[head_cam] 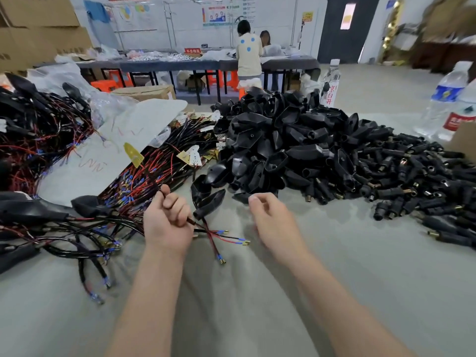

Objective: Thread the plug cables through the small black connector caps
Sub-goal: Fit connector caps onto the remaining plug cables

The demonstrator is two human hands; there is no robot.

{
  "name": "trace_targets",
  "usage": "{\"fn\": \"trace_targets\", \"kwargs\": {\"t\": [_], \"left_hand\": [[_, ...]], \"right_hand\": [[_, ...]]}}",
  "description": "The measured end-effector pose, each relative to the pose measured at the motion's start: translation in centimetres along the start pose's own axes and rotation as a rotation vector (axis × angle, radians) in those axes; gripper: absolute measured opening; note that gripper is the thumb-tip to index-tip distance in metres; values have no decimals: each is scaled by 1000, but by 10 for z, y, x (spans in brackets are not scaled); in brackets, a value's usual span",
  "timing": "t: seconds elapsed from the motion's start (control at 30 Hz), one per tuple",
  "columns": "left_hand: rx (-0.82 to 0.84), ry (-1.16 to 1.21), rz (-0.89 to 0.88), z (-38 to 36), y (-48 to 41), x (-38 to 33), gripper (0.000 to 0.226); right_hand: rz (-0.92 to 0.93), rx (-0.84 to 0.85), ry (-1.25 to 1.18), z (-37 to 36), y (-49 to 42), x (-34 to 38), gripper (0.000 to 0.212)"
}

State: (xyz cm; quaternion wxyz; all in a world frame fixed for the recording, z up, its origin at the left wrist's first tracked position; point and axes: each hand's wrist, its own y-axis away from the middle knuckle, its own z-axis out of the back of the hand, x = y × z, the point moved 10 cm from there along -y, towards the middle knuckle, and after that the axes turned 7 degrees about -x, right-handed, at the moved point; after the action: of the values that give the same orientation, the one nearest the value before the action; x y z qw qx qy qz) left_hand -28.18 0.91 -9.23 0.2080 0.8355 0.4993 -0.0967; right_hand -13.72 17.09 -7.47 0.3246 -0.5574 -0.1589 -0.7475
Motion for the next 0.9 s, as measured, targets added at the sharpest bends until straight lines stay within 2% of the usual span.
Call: {"fn": "trace_targets", "kwargs": {"t": [0.17,0.23,0.33,0.43,0.5,0.6,0.7,0.83,0.9], "left_hand": [[4,82,0,1,1,-7,31],[-10,139,-5,4,2,-13,30],[-29,178,-34,7,4,-21,31],[-35,198,-42,7,7,-22,32],[-28,195,-37,6,8,-19,32],[-23,153,-53,2,11,-15,31],[-13,118,-62,-7,15,-4,32],[19,96,-20,-18,25,25,33],[44,70,9,-25,31,39,31]], "right_hand": [[-75,37,381,-57,-34,19,56],[-75,84,523,-75,-40,25,53],[-51,183,608,-88,-39,26,32],[-55,256,452,-78,-31,24,23],[-90,193,272,-49,-26,23,24],[-261,70,-209,10,-9,6,17],[-434,84,-624,45,25,-15,24],[-443,135,-652,53,57,-37,24],[-302,221,-498,52,65,-32,15]]}}
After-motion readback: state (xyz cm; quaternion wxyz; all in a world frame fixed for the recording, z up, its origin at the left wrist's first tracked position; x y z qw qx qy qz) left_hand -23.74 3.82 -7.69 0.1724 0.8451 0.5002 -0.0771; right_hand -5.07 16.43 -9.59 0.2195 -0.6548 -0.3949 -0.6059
